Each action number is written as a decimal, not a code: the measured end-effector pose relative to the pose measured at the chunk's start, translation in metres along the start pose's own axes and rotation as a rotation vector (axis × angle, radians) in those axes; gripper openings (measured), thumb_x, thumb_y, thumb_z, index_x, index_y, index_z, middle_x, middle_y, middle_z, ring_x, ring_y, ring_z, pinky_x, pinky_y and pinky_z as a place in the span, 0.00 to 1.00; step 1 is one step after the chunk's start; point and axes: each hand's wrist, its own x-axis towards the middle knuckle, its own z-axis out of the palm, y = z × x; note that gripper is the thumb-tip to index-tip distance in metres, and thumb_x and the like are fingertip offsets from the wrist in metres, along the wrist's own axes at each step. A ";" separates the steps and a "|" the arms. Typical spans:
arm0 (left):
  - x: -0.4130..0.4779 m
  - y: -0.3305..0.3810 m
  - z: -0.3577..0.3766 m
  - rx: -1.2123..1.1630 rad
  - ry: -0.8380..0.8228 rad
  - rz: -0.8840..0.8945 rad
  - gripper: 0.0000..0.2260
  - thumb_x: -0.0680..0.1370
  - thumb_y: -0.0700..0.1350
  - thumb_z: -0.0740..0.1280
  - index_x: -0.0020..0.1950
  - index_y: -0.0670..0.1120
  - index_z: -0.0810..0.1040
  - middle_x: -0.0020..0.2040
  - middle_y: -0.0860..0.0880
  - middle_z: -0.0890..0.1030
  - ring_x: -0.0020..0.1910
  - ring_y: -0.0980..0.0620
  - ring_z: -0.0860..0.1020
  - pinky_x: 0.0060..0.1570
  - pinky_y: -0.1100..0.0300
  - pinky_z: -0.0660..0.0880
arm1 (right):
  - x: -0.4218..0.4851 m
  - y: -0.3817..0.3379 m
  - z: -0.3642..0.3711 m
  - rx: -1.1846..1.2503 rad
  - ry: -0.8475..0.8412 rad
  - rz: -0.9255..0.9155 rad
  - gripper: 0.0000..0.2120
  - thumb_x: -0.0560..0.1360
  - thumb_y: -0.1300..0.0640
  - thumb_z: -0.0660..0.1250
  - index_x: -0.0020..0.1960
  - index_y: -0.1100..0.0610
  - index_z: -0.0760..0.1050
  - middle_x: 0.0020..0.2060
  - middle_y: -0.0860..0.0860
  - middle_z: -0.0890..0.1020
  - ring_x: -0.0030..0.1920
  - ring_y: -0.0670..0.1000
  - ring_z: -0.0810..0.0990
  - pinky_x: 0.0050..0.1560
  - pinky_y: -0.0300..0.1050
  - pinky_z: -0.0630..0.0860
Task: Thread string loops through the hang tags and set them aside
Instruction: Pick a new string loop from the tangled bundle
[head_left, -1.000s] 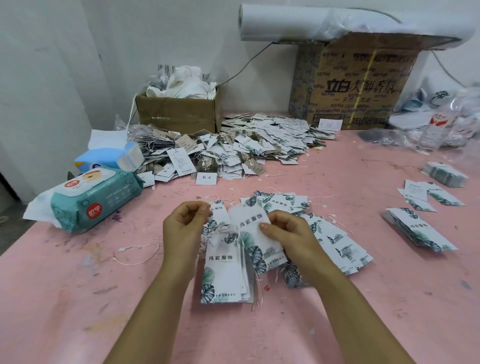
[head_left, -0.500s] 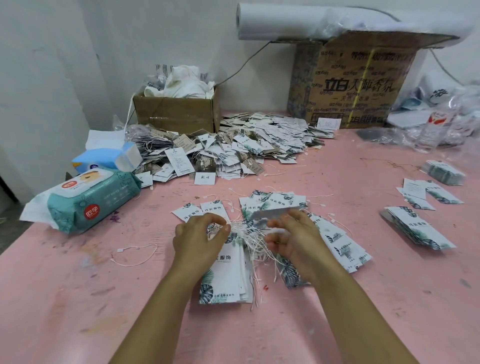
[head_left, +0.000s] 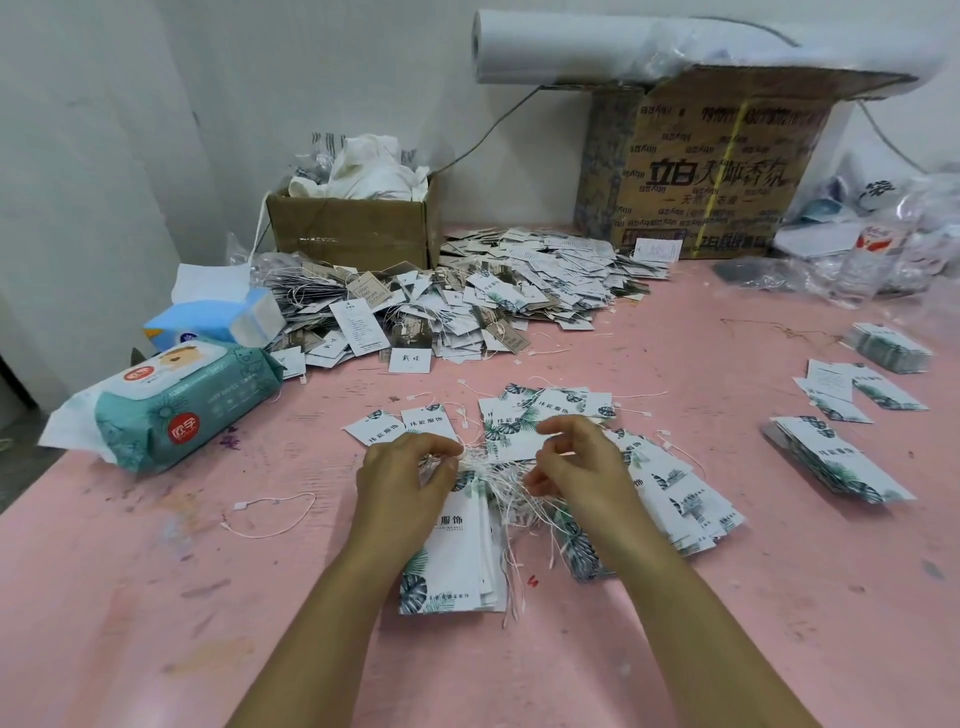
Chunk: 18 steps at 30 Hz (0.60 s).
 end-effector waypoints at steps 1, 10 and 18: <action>0.000 0.001 0.000 -0.016 0.015 0.015 0.06 0.76 0.41 0.66 0.50 0.48 0.81 0.52 0.51 0.81 0.59 0.46 0.72 0.60 0.50 0.68 | -0.001 0.000 0.001 -0.167 -0.029 -0.090 0.12 0.75 0.69 0.60 0.46 0.53 0.74 0.38 0.50 0.75 0.34 0.47 0.78 0.35 0.35 0.75; -0.002 0.005 -0.001 -0.062 0.057 0.066 0.06 0.76 0.39 0.67 0.49 0.49 0.80 0.46 0.56 0.77 0.54 0.49 0.73 0.54 0.57 0.68 | -0.005 0.007 0.005 -0.988 -0.289 -0.367 0.13 0.68 0.62 0.63 0.46 0.48 0.81 0.49 0.45 0.71 0.54 0.48 0.63 0.56 0.42 0.61; -0.002 0.003 0.000 -0.003 0.027 0.074 0.10 0.74 0.42 0.69 0.43 0.58 0.77 0.54 0.53 0.73 0.61 0.51 0.66 0.56 0.63 0.59 | -0.001 0.009 0.006 -1.028 -0.238 -0.383 0.09 0.73 0.55 0.66 0.50 0.46 0.81 0.49 0.45 0.70 0.54 0.49 0.64 0.53 0.42 0.60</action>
